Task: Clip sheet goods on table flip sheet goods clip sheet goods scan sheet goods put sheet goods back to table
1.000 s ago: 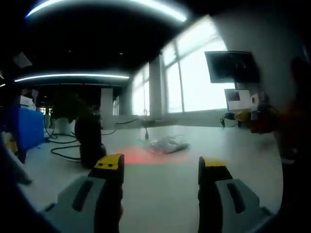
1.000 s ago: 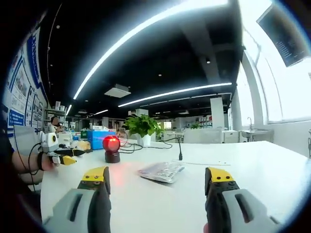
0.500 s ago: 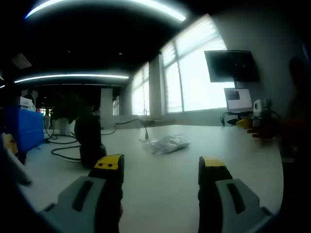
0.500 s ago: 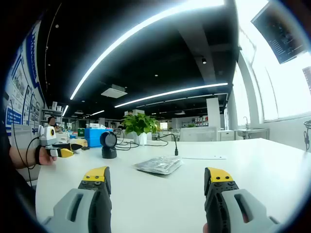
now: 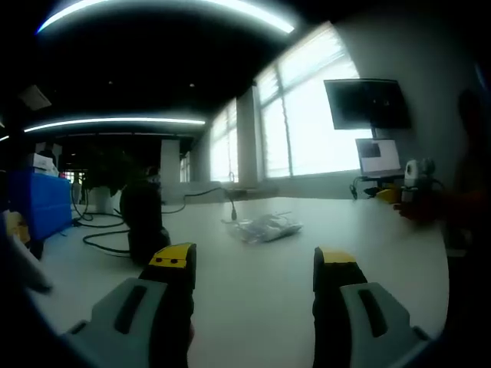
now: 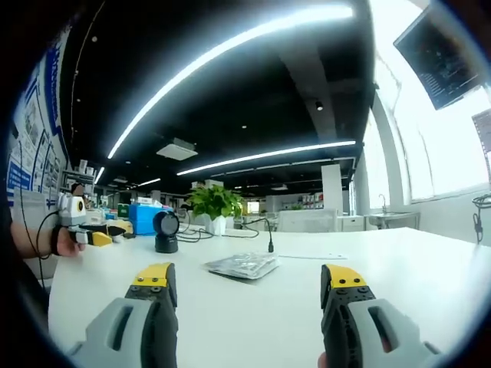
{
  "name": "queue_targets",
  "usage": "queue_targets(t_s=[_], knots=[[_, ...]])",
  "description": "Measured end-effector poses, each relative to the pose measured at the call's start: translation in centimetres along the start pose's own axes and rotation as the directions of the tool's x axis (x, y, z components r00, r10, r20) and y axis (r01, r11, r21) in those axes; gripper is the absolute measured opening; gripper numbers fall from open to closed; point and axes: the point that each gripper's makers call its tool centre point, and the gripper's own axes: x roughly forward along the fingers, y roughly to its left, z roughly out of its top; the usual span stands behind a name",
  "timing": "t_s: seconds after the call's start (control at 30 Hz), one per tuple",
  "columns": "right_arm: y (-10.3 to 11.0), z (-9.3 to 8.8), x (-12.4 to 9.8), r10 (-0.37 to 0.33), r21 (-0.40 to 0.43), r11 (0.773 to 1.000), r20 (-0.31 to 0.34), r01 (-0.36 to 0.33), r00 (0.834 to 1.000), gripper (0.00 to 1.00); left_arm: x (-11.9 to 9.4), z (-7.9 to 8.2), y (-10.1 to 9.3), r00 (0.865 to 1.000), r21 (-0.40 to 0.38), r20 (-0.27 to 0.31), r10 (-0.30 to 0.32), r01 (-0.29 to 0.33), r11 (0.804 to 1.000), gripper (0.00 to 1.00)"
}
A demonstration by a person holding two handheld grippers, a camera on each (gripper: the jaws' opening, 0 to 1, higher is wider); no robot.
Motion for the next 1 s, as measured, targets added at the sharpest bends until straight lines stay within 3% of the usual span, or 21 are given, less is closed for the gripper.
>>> queue_targets(t_s=[0.57, 0.7, 1.0], knots=[[-0.57, 0.19, -0.15, -0.012, 0.01, 1.0, 0.021, 0.012, 1.0, 0.67, 0.23, -0.2, -0.51, 1.0, 0.013, -0.012, -0.026, 0.026, 1.0, 0.54], [-0.49, 0.1, -0.12, -0.009, 0.004, 1.0, 0.017, 0.009, 1.0, 0.67, 0.59, -0.45, 0.04, 0.999, -0.029, -0.026, -0.04, 0.039, 0.999, 0.54], [-0.51, 0.0, -0.1, -0.011, 0.004, 1.0, 0.011, 0.011, 1.0, 0.67, 0.29, -0.3, -0.23, 1.0, 0.025, -0.019, -0.022, 0.022, 0.999, 0.54]])
